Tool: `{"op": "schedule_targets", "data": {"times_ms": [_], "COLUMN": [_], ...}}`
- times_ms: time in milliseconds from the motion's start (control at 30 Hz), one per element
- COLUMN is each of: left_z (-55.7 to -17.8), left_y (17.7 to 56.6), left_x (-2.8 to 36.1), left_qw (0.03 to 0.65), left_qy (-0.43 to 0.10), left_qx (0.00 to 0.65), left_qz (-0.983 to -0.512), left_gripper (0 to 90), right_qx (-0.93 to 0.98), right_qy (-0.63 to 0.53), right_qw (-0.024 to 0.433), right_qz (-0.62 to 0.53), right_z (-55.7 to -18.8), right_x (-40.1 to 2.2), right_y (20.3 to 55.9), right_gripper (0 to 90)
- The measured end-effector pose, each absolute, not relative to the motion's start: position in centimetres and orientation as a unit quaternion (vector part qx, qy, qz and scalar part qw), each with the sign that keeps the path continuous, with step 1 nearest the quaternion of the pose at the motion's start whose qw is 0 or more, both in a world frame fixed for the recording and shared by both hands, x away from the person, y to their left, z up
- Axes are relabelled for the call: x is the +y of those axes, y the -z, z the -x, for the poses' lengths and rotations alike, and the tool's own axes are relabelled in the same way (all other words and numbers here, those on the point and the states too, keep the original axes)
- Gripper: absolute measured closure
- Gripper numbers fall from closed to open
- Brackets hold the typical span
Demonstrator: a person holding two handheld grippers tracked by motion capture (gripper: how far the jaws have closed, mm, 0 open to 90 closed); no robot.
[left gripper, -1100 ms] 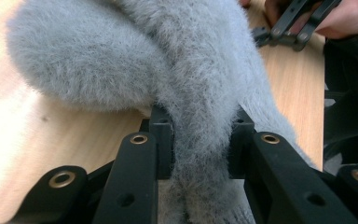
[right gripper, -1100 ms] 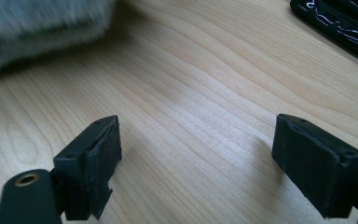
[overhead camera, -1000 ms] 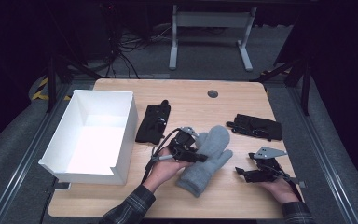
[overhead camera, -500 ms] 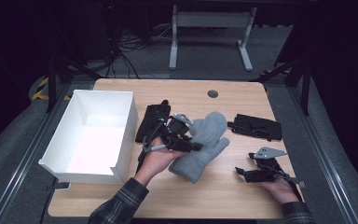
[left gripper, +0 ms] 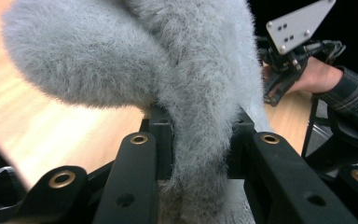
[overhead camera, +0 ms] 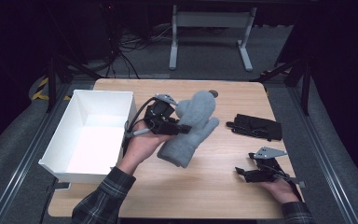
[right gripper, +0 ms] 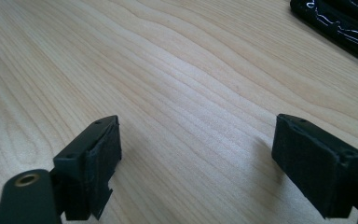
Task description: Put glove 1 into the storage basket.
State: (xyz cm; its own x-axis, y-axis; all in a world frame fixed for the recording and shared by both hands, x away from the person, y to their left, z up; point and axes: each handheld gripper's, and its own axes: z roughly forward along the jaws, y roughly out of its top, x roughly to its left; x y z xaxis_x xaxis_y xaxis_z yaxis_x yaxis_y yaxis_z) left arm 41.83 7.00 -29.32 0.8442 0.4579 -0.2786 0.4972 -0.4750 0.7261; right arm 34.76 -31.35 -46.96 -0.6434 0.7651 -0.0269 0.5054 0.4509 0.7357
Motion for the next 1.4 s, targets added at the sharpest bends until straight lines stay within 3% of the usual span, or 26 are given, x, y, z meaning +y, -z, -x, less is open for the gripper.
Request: {"op": "schedule_targets", "data": {"times_ms": [867, 1400], "left_z": [-40.9, -40.8], "left_y": [21.3, 22.0], "left_x": [16.5, 24.6], "left_qw": [0.443, 0.439], "left_qy": [-0.044, -0.071], "left_qx": [0.328, 0.400], "left_qz": [-0.833, -0.802], "left_gripper": [72.5, 73.0], "right_qx": [0.832, 0.832], "right_qy": [-0.359, -0.359], "right_qw": [0.181, 0.181], "right_qz": [-0.382, -0.382], "right_z": [-34.8, -34.8], "right_x": [-31.4, -31.3], "right_y": [47.0, 47.0], "right_gripper": [16.2, 16.1]}}
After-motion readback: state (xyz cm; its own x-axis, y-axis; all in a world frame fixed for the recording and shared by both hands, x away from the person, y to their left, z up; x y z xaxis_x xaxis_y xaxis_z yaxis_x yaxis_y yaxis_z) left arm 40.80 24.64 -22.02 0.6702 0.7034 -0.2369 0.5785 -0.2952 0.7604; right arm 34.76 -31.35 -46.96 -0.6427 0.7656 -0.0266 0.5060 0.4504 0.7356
